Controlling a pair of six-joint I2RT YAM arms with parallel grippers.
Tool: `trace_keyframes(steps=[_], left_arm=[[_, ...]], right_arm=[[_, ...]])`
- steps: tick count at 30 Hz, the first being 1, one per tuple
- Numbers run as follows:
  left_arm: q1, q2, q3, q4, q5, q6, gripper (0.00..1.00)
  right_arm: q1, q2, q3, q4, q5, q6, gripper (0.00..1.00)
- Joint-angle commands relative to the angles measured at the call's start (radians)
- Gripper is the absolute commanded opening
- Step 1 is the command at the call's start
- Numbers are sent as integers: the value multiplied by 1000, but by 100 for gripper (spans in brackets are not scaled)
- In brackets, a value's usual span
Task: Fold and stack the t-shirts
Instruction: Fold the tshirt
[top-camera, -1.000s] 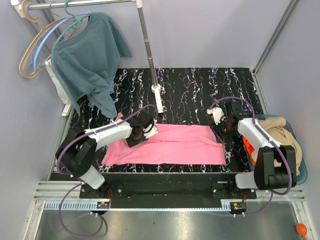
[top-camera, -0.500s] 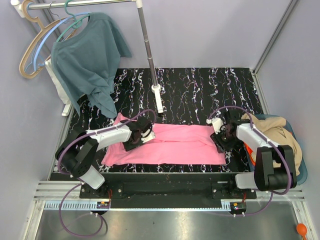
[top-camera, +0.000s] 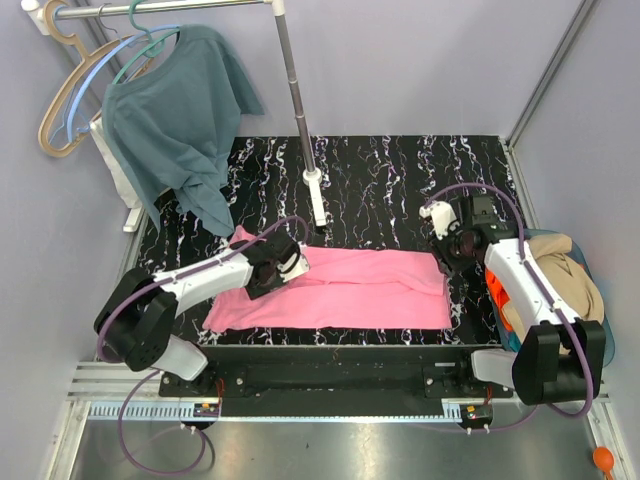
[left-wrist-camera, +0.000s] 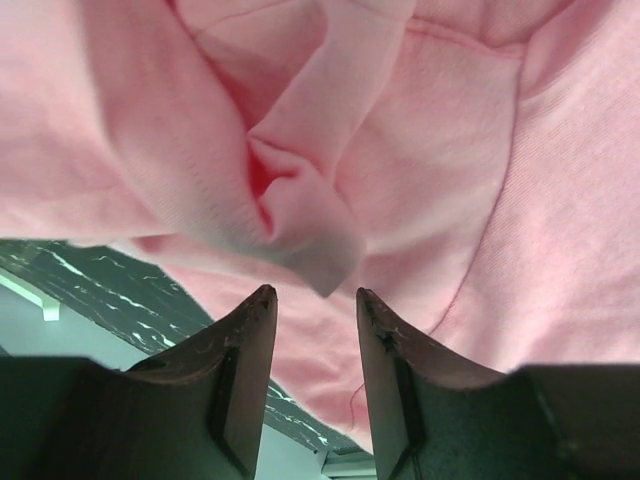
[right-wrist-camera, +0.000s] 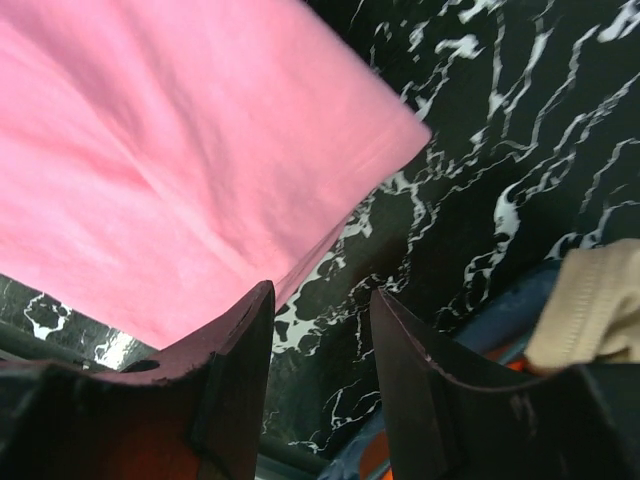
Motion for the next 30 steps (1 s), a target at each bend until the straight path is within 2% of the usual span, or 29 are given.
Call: trace_keyframes(steps=[1,3,9,12,15,18,25,30], left_arm=[[-4,-70,29,10,-17,11,45],[-4,-98,32,7,-8,15,52],[-1,-187,53,19,-20,43,62],[28,-231,79,53,-2,58,71],[87,-244,156,57,114,54,83],[149,-241,202,68,225,40,91],[182,-146,234,137,314,28,96],[182,-55,259,181,426,31,96]], right_arm=[[9,20,66,6,-19,-4,51],[9,44,67,31,-19,-6,52],[9,182,75,132,-37,7,51],[9,237,81,164,-50,22,51],[9,259,79,177,-54,28,50],[11,258,64,187,-57,28,50],[11,265,53,193,-62,33,50],[11,271,49,197,-67,34,50]])
